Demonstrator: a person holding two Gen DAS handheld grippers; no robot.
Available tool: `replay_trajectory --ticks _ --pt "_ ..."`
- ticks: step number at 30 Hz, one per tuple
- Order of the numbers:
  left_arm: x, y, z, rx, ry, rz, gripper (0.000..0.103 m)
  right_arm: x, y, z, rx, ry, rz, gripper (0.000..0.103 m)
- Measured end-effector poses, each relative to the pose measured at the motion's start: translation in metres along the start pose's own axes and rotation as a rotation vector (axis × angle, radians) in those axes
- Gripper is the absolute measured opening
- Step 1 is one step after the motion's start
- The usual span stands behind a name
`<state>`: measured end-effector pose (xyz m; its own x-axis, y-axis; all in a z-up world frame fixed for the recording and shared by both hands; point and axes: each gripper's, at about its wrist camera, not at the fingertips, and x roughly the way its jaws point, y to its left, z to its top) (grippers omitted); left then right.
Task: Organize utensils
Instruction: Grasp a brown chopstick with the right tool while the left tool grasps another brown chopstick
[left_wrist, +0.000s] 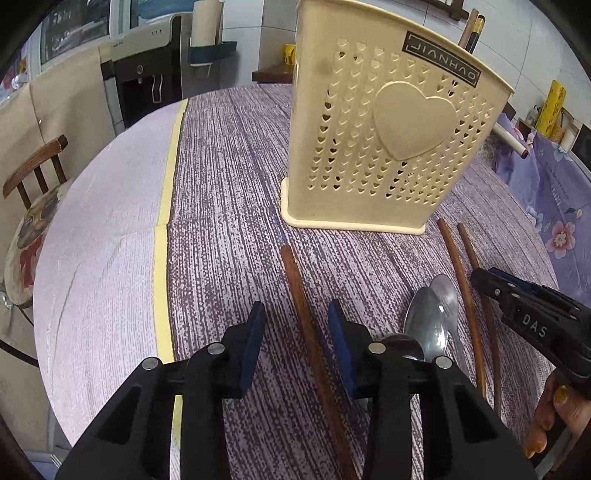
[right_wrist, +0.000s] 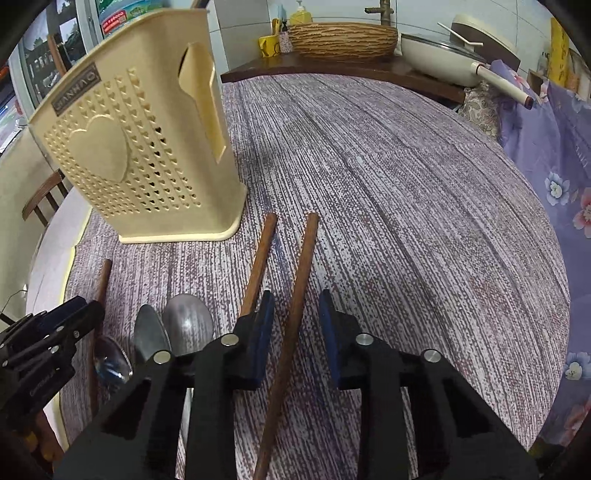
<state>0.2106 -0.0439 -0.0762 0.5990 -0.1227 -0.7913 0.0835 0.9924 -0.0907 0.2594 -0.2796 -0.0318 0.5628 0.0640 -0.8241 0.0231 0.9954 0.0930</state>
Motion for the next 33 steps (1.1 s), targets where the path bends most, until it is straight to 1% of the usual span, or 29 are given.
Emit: replay_trajectory --ticks 6,9,11,13,18,21,23,29,33 --pt "0.002 -0.005 0.001 0.018 -0.008 0.028 0.033 0.004 0.003 0.004 -0.020 -0.014 -0.033 0.021" --pt "0.004 -0.006 0.002 0.028 -0.011 0.052 0.026 0.007 0.005 0.006 -0.025 -0.021 -0.045 0.018" --pt "0.004 -0.006 0.003 0.029 -0.011 0.063 0.019 0.009 0.003 0.009 -0.016 -0.025 -0.042 0.014" --pt "0.004 -0.005 0.002 0.025 -0.013 0.066 0.017 0.012 0.002 0.012 -0.006 -0.030 -0.040 0.012" --pt "0.004 -0.010 -0.001 0.054 -0.023 0.090 0.016 0.016 0.004 0.016 -0.014 -0.033 -0.047 0.011" --pt "0.004 -0.011 0.000 0.058 -0.020 0.092 0.013 0.018 0.004 0.019 -0.013 -0.031 -0.046 0.010" --pt "0.004 -0.010 0.001 0.055 -0.018 0.090 0.011 0.018 0.005 0.019 -0.014 -0.034 -0.048 0.010" --pt "0.006 -0.008 0.007 0.055 -0.003 0.073 0.010 0.019 0.006 0.020 -0.011 -0.034 -0.055 0.010" --pt "0.006 -0.008 0.006 0.059 -0.005 0.075 0.010 0.020 0.006 0.020 -0.012 -0.038 -0.058 0.010"
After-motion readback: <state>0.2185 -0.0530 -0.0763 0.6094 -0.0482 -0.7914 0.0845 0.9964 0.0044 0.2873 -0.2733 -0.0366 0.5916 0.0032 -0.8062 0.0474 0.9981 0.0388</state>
